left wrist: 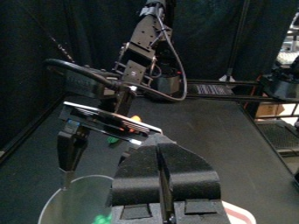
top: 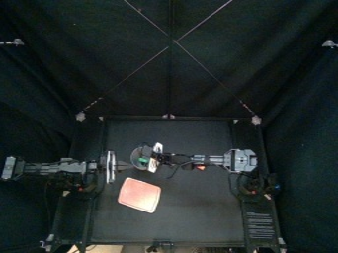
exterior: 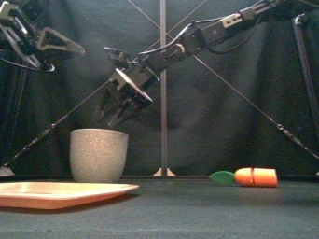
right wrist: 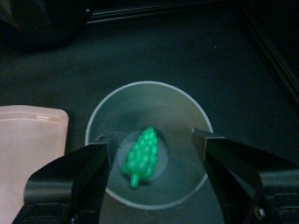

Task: Pick the green grapes then place it in the grey bowl
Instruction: Drop green grapes in the grey bowl and return to neutral

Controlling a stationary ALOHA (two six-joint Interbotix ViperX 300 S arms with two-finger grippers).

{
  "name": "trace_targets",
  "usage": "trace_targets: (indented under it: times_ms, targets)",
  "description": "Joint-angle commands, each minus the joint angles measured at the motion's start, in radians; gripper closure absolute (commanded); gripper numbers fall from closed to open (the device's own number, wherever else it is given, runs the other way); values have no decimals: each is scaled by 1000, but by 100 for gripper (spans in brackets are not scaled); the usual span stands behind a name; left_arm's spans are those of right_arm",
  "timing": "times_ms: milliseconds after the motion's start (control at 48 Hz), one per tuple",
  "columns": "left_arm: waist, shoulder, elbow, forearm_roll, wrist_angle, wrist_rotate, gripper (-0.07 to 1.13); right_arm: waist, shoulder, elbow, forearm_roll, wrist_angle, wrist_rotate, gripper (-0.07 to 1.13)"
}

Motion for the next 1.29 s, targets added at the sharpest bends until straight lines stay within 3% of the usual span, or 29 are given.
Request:
trace_targets:
  times_ms: [21,292,833,1292]
  targets:
    - [2,6,-25,2,-9,2,83,28,-95,5,-35,6,2,6]
    - [2,5,-23,2,-17,2,83,94,-204,130,-121,-9,9,6]
    - [2,5,-21,0,-18,2,83,199,-348,333,-92,-87,15,6]
    - [2,6,-23,0,-18,2,83,204,-497,575,-14,-420,14,6]
